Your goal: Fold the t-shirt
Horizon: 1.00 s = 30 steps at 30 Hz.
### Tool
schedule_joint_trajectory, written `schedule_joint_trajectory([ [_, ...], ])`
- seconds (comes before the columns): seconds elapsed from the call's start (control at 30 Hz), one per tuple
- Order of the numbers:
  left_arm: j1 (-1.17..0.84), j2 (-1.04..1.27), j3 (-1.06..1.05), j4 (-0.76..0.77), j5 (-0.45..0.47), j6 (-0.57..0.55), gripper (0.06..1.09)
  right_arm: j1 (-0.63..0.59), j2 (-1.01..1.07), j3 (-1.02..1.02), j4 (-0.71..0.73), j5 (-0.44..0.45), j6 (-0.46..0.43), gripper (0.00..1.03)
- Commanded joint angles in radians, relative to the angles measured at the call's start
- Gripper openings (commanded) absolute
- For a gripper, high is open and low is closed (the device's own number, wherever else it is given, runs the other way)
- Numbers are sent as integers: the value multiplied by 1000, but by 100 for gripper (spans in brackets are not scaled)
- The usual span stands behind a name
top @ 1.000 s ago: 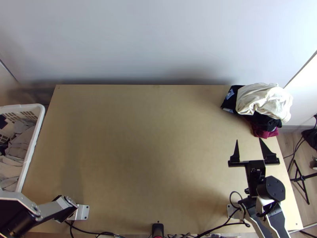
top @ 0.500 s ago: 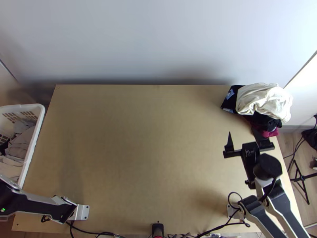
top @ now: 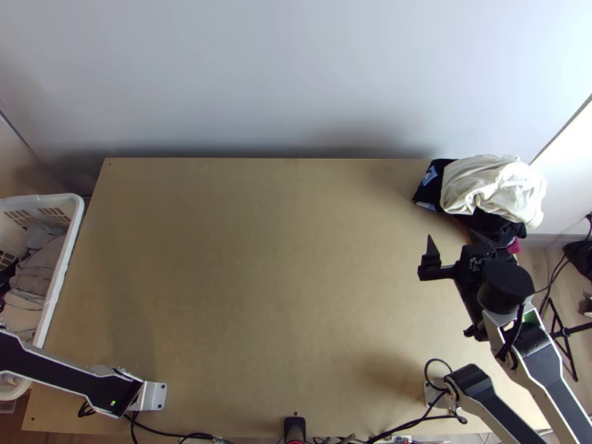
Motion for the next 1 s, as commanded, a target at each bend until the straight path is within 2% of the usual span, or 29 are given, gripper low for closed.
schedule_joint_trajectory([
  [0.0,-32,171,92,39,-40,-12,104,-7,32,50,-55,2,55,99],
  [0.07,-41,209,129,37,-40,-25,104,-18,58,58,-80,0,58,99],
  [0.2,-55,278,204,29,-40,-49,104,-120,179,131,-203,-20,156,99],
  [0.43,-71,380,310,-14,-38,-69,104,-125,279,223,-252,-43,234,99],
  [0.57,-84,413,337,-17,-40,-80,103,-127,365,295,-348,-66,247,99],
  [0.67,-86,432,345,-17,-44,-97,92,-127,440,363,-422,-67,248,99],
  [0.8,-86,452,362,-18,-74,-117,73,-146,511,420,-436,-70,247,99],
  [0.97,-78,466,359,-43,-86,-129,72,-189,563,469,-436,-80,239,99],
])
